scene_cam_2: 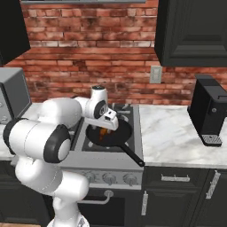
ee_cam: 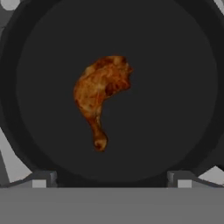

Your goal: Take the chicken drumsticks from the pan and place one on each plate on the dining counter.

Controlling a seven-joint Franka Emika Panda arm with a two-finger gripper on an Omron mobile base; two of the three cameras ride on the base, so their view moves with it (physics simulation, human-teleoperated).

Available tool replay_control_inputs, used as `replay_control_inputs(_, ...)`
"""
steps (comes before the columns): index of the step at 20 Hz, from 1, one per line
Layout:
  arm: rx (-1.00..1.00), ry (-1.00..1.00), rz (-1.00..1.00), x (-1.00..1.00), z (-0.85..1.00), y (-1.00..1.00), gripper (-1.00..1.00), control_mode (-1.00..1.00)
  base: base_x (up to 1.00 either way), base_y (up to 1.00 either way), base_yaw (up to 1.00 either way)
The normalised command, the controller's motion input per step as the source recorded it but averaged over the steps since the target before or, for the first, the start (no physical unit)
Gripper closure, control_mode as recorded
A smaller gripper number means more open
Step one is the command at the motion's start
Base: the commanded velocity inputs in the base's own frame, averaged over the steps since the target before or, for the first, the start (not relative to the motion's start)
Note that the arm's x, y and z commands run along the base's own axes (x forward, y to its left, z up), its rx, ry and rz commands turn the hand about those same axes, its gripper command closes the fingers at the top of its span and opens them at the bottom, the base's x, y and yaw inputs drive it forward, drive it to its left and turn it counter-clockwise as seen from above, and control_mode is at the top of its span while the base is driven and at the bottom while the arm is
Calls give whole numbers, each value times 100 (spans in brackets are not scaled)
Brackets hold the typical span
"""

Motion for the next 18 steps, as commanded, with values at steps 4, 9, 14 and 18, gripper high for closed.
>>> replay_control_inputs(4, 0, -2, 0, 47, -40, 1, -100, -100, 0, 0, 0)
replay_control_inputs(9, 0, 0, 0, 41, -25, -4, -100, -100, 0, 0, 0)
replay_control_inputs(14, 0, 0, 0, 27, -21, 0, -100, -100, 0, 0, 0)
replay_control_inputs(18, 0, 0, 0, 16, -29, 0, -100, -100, 0, 0, 0)
